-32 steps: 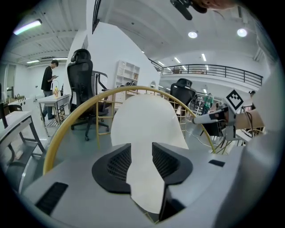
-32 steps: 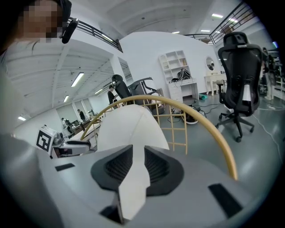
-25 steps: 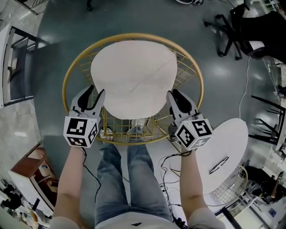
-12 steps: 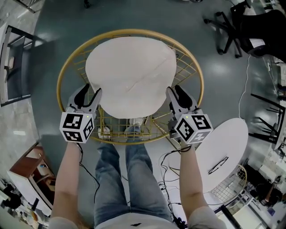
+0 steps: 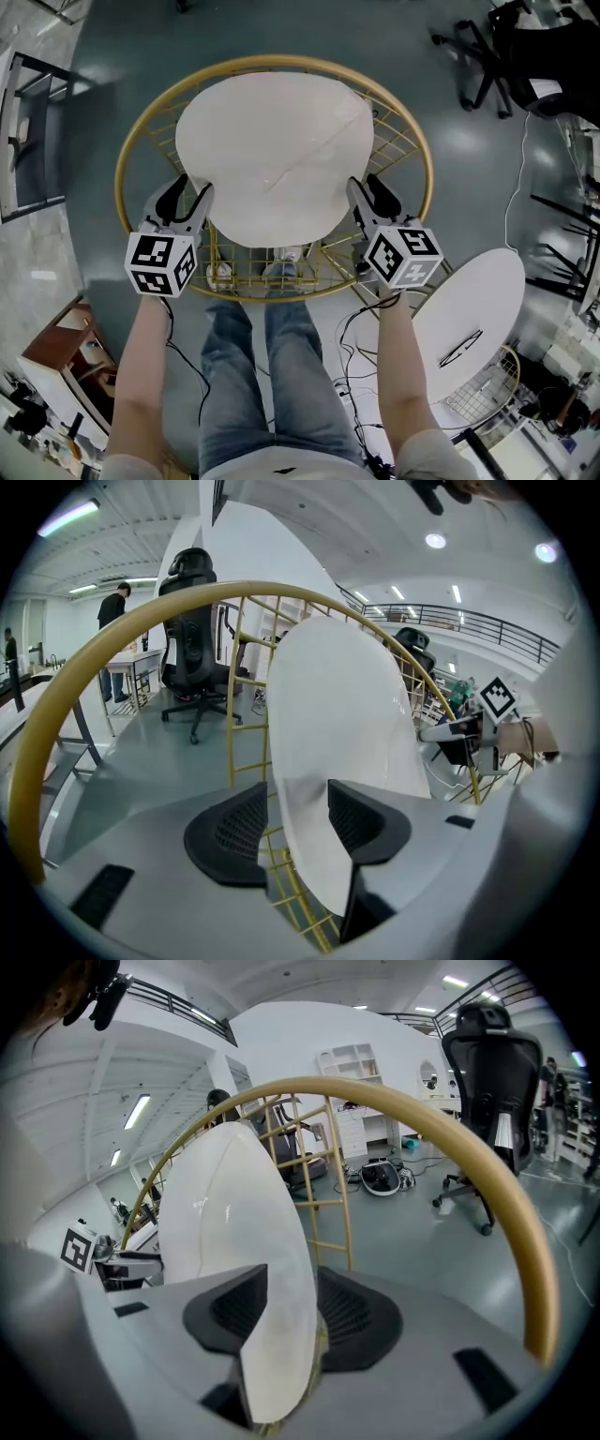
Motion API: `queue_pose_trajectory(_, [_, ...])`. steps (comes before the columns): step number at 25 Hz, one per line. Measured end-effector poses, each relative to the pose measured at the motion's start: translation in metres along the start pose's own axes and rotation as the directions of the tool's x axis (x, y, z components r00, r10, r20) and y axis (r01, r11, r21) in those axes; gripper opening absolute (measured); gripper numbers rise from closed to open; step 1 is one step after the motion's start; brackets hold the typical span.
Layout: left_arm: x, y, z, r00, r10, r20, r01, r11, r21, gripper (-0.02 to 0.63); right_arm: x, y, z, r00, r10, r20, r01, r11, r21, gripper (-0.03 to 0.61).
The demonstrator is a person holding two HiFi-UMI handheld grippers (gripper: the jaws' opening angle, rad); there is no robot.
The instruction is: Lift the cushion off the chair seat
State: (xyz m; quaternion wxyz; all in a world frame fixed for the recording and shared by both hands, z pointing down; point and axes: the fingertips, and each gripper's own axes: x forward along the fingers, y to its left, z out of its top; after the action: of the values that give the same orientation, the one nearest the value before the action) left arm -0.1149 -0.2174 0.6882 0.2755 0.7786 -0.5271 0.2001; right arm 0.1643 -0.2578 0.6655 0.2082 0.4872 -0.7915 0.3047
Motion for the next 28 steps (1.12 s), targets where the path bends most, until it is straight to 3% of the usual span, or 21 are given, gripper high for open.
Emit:
queue_pose_trajectory(11, [0.010, -0.001, -0.004, 0.999, -0.030, -0.014, 0.030, 1.000, -0.009, 0.206, 0.013, -0.004, -0.008, 0.998, 0.064, -0.027, -0.063, 0.997, 0.035, 0.160])
queue_pose_trajectory(23, [0.021, -0.002, -0.009, 0.996, -0.081, -0.046, 0.080, 0.997, -0.013, 0.210, 0.024, 0.004, -0.014, 0.981, 0.175, -0.088, -0.176, 0.984, -0.001, 0.179])
queue_pose_trajectory(28, [0.023, -0.004, -0.010, 0.995, -0.098, -0.036, 0.096, 0.994, -0.051, 0.210, 0.022, 0.007, -0.015, 0.973, 0.207, -0.098, -0.209, 0.978, -0.006, 0.179])
